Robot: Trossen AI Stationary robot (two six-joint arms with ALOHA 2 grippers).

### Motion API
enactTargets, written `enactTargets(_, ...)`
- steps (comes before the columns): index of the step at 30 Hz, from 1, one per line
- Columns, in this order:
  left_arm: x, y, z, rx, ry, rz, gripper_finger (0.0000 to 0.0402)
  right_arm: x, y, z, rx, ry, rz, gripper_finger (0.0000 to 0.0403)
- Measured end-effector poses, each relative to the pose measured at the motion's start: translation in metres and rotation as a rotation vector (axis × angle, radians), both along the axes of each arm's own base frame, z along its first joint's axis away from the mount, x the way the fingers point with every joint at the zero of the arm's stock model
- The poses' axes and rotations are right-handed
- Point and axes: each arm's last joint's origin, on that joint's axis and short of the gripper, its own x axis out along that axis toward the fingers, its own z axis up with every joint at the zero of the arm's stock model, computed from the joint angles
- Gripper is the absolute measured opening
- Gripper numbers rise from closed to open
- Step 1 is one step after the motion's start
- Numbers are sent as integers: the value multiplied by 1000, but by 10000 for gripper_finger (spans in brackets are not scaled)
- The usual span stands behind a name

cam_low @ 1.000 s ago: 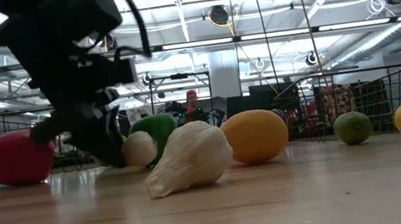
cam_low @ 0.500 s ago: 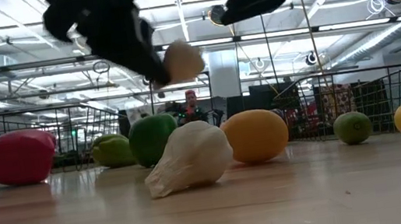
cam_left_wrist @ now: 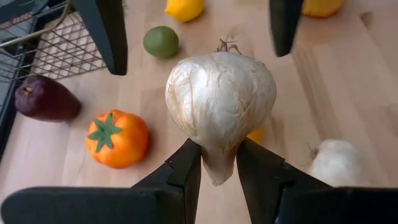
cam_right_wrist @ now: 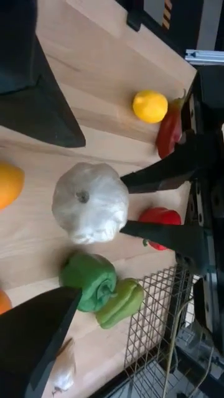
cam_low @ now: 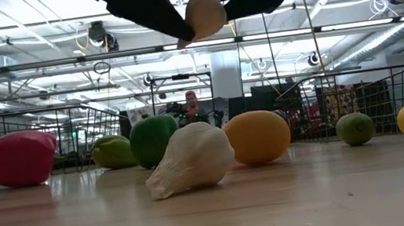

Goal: Sort produce into baskets
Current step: Put the bottom left garlic into the right wire basket

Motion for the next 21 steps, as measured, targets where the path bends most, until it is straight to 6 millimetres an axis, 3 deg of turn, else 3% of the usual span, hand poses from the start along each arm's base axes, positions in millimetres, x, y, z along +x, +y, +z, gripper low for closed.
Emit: enactTargets(21,4,5,3,13,-41,38,102,11,-11,-5,9,-19,0,377)
